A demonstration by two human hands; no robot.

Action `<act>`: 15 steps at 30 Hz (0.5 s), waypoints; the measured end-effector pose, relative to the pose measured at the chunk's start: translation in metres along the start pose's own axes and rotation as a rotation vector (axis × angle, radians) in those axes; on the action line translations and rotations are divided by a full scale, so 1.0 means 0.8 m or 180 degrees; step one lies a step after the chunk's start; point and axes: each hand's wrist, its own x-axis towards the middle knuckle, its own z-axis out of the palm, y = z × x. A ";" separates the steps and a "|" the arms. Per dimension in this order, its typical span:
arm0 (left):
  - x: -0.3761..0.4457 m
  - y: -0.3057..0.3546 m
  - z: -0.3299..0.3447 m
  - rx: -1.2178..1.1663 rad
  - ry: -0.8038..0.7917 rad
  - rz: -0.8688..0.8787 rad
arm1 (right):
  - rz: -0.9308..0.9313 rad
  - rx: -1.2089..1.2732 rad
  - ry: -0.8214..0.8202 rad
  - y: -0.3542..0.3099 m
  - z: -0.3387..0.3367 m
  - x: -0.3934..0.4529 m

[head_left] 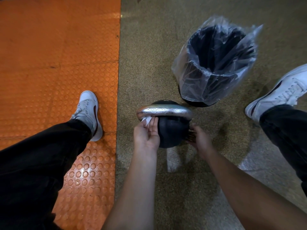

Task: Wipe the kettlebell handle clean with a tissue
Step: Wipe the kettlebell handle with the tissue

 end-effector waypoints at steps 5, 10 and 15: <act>0.002 0.001 0.014 -0.0075 0.0103 -0.0028 | -0.0017 0.0009 0.0011 0.001 -0.001 0.000; 0.000 0.004 0.012 0.0184 0.0037 0.0046 | 0.0040 0.0142 0.0011 -0.001 0.000 0.000; 0.008 -0.007 0.010 0.0035 0.0111 0.0112 | 0.0021 0.0143 -0.0018 -0.001 0.000 -0.003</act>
